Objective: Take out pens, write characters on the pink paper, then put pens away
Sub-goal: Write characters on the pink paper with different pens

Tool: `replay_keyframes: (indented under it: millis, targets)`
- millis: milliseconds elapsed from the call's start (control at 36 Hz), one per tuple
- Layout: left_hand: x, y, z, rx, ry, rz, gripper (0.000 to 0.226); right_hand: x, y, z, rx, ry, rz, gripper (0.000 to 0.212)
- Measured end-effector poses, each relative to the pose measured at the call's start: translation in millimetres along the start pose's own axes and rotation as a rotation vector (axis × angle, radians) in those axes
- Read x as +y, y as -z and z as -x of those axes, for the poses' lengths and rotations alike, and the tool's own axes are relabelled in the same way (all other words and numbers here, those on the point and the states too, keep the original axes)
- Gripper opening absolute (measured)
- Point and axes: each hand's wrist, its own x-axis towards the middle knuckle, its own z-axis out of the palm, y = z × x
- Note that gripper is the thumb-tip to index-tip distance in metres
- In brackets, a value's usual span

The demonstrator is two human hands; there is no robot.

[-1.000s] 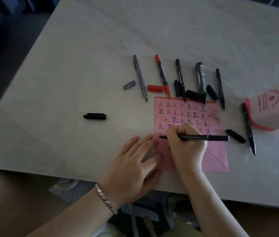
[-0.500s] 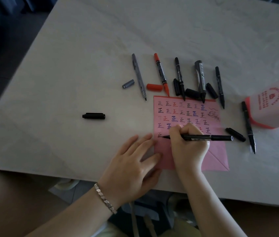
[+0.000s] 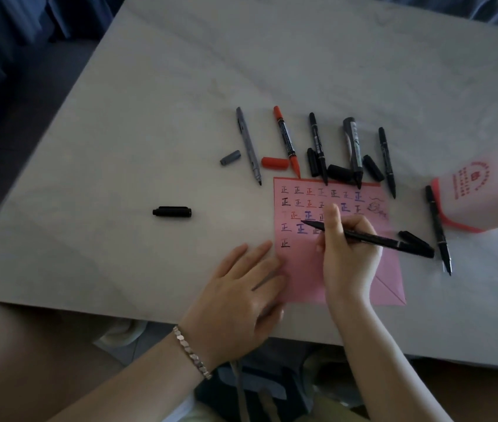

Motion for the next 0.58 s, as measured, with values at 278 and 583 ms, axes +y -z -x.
replay_keyframes:
  millis: [278, 583]
  targets:
    - [0, 2, 0, -0.033, 0.010, -0.013, 0.035, -87, -6, -60, -0.565, 0.211, 0.609, 0.024]
    - [0, 3, 1, -0.031, 0.004, -0.012, 0.034, -80, -83, -68, -1.013, 0.381, 0.897, 0.035]
